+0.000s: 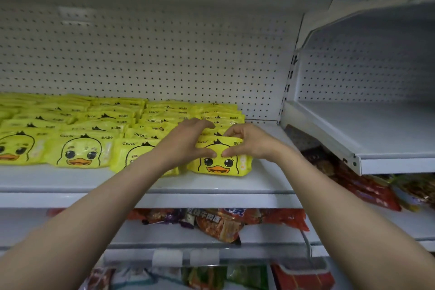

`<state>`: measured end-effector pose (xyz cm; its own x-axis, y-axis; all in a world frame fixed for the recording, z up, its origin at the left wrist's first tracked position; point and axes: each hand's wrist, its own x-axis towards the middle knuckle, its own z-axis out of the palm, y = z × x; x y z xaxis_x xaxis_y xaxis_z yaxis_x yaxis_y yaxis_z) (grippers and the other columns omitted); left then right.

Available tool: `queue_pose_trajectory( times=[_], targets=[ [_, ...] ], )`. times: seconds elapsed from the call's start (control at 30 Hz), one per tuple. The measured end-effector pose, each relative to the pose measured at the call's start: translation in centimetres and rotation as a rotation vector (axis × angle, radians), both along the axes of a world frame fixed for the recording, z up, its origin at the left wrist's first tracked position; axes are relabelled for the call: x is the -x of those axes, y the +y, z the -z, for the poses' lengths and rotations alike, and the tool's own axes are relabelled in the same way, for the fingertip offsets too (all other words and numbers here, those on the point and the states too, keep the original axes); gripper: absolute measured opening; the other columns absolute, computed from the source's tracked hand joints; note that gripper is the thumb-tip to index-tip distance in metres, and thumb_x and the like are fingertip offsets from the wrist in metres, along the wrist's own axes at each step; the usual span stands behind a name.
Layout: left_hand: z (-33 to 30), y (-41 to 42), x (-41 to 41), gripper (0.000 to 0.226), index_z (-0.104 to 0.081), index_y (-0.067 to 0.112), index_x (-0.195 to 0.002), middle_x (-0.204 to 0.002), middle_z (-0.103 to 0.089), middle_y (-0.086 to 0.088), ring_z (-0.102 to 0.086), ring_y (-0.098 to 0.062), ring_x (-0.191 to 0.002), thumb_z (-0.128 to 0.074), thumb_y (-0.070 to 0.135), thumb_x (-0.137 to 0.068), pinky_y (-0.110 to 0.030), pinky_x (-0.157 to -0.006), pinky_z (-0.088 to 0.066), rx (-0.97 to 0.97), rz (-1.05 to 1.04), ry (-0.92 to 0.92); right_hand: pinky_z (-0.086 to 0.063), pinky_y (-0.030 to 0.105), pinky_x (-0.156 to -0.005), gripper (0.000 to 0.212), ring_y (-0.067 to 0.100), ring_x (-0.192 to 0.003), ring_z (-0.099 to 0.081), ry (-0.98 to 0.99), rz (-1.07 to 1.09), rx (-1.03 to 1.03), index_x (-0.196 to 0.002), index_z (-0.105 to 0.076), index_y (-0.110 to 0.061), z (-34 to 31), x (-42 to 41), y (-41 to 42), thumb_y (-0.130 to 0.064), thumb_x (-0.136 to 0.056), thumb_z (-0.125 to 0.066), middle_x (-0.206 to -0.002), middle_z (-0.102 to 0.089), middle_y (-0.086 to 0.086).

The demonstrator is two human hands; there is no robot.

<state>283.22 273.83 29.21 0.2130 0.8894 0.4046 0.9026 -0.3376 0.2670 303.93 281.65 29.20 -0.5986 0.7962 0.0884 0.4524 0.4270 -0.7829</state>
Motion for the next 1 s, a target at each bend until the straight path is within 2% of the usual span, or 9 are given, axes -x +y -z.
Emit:
queue_pose_trajectory(
  times=[0.13,0.2,0.27,0.37,0.47,0.6,0.73,0.87,1.0],
  targets=[
    [1.4,-0.9,-0.9,0.095,-0.034,0.026,-0.145,-0.142,-0.044,-0.002,-0.037,-0.023,-0.131,-0.08,0.052,-0.066,-0.037,-0.105,-0.035,0.08,-0.045,0.128,-0.051,0.033,-0.099,0.043,0.009,-0.108,-0.064,-0.029,0.005,-0.074,-0.1,-0.066,-0.027,1.3,0.6,0.3,-0.021,-0.065,-0.091,-0.11,-0.07,-0.004],
    [1.6,-1.2,-1.1,0.101,-0.028,0.024,-0.148,-0.146,-0.04,-0.003,-0.034,-0.024,-0.134,-0.078,0.055,-0.066,-0.036,-0.108,-0.031,0.061,-0.085,0.24,-0.052,0.037,-0.093,0.048,0.011,-0.105,-0.063,-0.141,0.052,-0.255,-0.107,-0.066,-0.03,1.4,0.7,0.3,-0.032,-0.066,-0.09,-0.109,-0.07,-0.007],
    [1.6,-1.4,-1.3,0.102,-0.023,0.022,-0.15,-0.151,-0.033,-0.004,-0.028,-0.025,-0.137,-0.076,0.056,-0.069,-0.036,-0.112,-0.024,0.036,-0.128,0.374,-0.05,0.037,-0.091,0.058,0.014,-0.11,-0.056,-0.277,0.081,-0.481,-0.116,-0.062,-0.036,1.3,0.6,0.2,-0.045,-0.064,-0.085,-0.111,-0.066,-0.007],
    [1.8,-1.6,-1.6,0.094,-0.021,0.021,-0.15,-0.154,-0.028,-0.005,-0.02,-0.026,-0.143,-0.072,0.05,-0.077,-0.038,-0.116,-0.014,0.022,-0.182,0.484,-0.043,0.038,-0.095,0.063,0.018,-0.118,-0.043,-0.408,0.083,-0.615,-0.125,-0.056,-0.038,0.8,0.6,-0.1,-0.048,-0.069,-0.081,-0.12,-0.06,-0.006],
    [1.8,-1.5,-1.6,0.087,-0.026,0.02,-0.148,-0.152,-0.032,-0.006,-0.02,-0.027,-0.143,-0.07,0.047,-0.079,-0.041,-0.118,-0.013,0.043,-0.223,0.457,-0.041,0.039,-0.099,0.067,0.021,-0.123,-0.041,-0.511,0.108,-0.655,-0.13,-0.053,-0.037,0.3,0.7,-0.4,-0.052,-0.07,-0.079,-0.128,-0.057,-0.004],
    [2.0,-1.7,-1.7,0.081,-0.031,0.018,-0.146,-0.148,-0.037,-0.007,-0.022,-0.028,-0.142,-0.069,0.047,-0.08,-0.04,-0.116,-0.015,0.042,-0.241,0.45,-0.042,0.038,-0.095,0.07,0.023,-0.126,-0.04,-0.709,0.138,-0.672,-0.132,-0.052,-0.032,-1.1,1.9,-1.2,-0.052,-0.071,-0.078,-0.13,-0.054,-0.001],
    [0.8,-2.3,-0.6,0.087,-0.031,0.018,-0.147,-0.149,-0.036,-0.009,-0.027,-0.029,-0.139,-0.073,0.046,-0.077,-0.037,-0.114,-0.02,0.027,-0.266,0.317,-0.045,0.037,-0.089,0.057,0.027,-0.124,-0.045,-0.914,0.137,-0.685,-0.127,-0.057,-0.024,-3.7,4.8,-2.2,-0.043,-0.076,-0.076,-0.126,-0.059,0.003],
    [-1.7,-4.7,3.5,0.085,-0.036,0.019,-0.145,-0.145,-0.042,-0.01,-0.035,-0.029,-0.134,-0.077,0.043,-0.074,-0.039,-0.109,-0.033,-0.024,-0.348,0.171,-0.045,0.037,-0.096,0.061,0.027,-0.128,-0.047,-0.799,0.055,-0.639,-0.137,-0.051,-0.026,-6.7,9.0,-4.3,-0.046,-0.084,-0.071,-0.137,-0.053,0.006],
    [-3.6,-9.4,10.5,0.079,-0.042,0.019,-0.142,-0.141,-0.046,-0.01,-0.04,-0.029,-0.131,-0.078,0.04,-0.075,-0.04,-0.104,-0.039,-0.018,-0.496,0.015,-0.041,0.036,-0.1,0.053,0.028,-0.13,-0.046,-0.674,-0.047,-0.704,-0.136,-0.053,-0.028,-8.5,14.5,-7.4,-0.05,-0.089,-0.064,-0.141,-0.053,0.005]
  ],
)
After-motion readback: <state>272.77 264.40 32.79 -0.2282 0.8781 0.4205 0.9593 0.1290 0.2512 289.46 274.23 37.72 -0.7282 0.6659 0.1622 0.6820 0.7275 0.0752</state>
